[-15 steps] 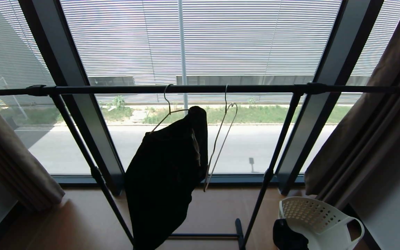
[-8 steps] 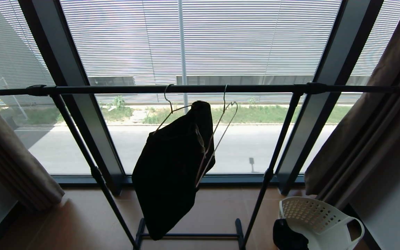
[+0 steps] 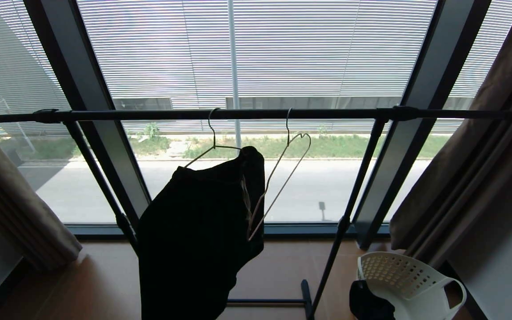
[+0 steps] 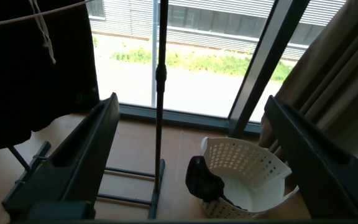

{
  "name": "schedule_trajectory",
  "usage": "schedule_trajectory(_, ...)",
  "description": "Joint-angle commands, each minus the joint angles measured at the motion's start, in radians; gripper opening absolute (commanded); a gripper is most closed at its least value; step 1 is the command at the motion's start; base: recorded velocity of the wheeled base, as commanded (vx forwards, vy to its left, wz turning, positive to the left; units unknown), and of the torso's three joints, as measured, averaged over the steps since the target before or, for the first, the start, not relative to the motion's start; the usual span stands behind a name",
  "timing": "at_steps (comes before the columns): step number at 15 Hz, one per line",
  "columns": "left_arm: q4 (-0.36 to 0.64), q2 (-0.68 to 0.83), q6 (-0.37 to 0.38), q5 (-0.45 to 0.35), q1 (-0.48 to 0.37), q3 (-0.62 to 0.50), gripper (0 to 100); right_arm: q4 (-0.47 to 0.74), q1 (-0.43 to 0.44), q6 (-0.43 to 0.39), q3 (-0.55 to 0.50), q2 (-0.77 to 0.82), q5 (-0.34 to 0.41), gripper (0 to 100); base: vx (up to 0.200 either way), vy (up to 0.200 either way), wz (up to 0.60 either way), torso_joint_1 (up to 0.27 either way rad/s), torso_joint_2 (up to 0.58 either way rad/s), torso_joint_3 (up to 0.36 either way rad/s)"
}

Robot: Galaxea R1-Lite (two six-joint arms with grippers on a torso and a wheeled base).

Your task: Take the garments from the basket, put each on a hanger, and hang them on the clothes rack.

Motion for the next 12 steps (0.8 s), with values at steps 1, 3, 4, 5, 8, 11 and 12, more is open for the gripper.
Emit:
schedule_trajectory(1, 0.0, -0.003, 0.001, 0.0, -0.001, 0.0, 100, 0.002, 0.001, 0.002, 0.0, 0.002, 0.0, 100, 0.0, 0.0, 0.0, 0.0, 0.0, 0.0)
schedule_trajectory(3, 0.0, -0.003, 0.001, -0.001, -0.001, 0.0, 100, 0.002, 0.001, 0.009, 0.0, 0.002, -0.006, 100, 0.0, 0.0, 0.0, 0.0, 0.0, 0.0)
schedule_trajectory(4, 0.0, -0.003, 0.003, -0.004, -0.001, 0.0, 100, 0.002, -0.001, 0.007, 0.0, 0.002, -0.006, 100, 0.0, 0.0, 0.0, 0.0, 0.0, 0.0)
schedule_trajectory(5, 0.0, -0.003, 0.003, -0.004, -0.001, 0.0, 100, 0.002, -0.001, 0.009, 0.0, 0.002, -0.006, 100, 0.0, 0.0, 0.0, 0.0, 0.0, 0.0)
schedule_trajectory(8, 0.001, -0.001, 0.003, -0.004, -0.001, 0.0, 100, 0.002, -0.001, 0.01, 0.0, 0.002, -0.006, 100, 0.0, 0.0, 0.0, -0.065, 0.16, 0.099)
schedule_trajectory(11, 0.001, -0.001, 0.003, -0.004, -0.001, 0.0, 100, 0.002, -0.001, 0.012, 0.0, 0.002, -0.007, 100, 0.0, 0.0, 0.0, -0.134, 0.34, 0.196)
schedule_trajectory(12, 0.001, -0.001, 0.003, -0.006, -0.001, 0.0, 100, 0.002, -0.001, 0.012, 0.0, 0.002, -0.007, 100, 0.0, 0.0, 0.0, -0.149, 0.37, 0.217)
